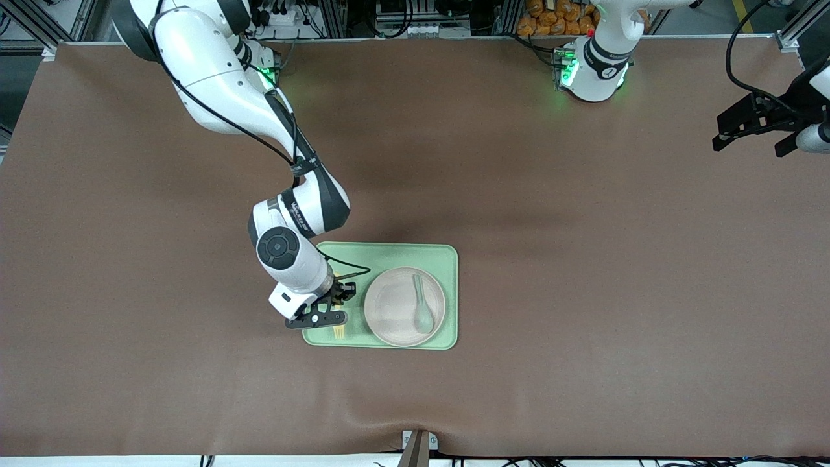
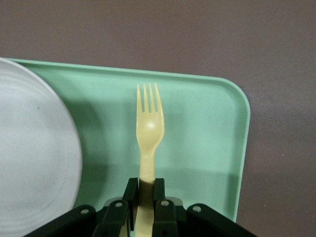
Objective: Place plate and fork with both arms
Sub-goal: 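Lift the fork off the plate and lower it beside the plate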
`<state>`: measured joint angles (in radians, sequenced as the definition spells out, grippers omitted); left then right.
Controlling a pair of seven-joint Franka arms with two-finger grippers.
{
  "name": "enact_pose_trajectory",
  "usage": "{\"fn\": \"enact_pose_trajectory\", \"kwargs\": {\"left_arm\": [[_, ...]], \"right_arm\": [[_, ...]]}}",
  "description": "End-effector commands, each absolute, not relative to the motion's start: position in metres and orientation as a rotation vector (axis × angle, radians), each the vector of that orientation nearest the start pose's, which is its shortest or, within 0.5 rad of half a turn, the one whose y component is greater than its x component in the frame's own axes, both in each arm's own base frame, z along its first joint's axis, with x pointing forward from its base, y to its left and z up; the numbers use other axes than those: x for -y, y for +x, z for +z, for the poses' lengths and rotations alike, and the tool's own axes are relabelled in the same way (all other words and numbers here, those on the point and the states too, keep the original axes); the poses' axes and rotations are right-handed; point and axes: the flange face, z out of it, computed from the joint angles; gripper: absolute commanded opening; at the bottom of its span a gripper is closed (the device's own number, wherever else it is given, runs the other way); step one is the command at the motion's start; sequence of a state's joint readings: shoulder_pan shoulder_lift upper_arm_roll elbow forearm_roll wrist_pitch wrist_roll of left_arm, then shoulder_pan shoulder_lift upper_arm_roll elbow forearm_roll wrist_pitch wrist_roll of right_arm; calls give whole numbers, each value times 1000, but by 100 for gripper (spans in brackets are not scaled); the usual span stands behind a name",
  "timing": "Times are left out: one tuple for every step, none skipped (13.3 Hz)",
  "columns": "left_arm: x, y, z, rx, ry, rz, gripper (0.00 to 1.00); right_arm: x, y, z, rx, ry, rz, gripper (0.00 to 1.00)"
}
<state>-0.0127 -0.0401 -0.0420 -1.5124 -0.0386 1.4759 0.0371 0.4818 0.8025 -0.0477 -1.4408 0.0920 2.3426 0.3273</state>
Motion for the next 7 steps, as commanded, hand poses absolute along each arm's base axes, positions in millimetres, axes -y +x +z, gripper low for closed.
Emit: {"fn": "enact_pose_trajectory", "kwargs": {"left_arm": [[35,530,667,-168,-3183,-17,100],[35,530,668,-168,-3183,-19,100],[35,530,668,-168,-3183,-19,100],[35,530,668,-168,-3183,-19,100],[35,530,668,-168,-3183,-22,100],[35,530,668,-168,-3183,-22,100],[35,530,668,-168,-3183,-22,100]], "right_arm": [[-319,651,224,47,-3058,-123,11],[-318,650,222,36,-3059,-118,34],[-322,648,221,28,-3060,-115,53],[-326,646,221,31,-3059,-114,65],[-326,646,221,32,-3061,-113,81],[-325,646,221,37,-3062,-109,84],[-324,647,223,38,-3061,-111,86]]}}
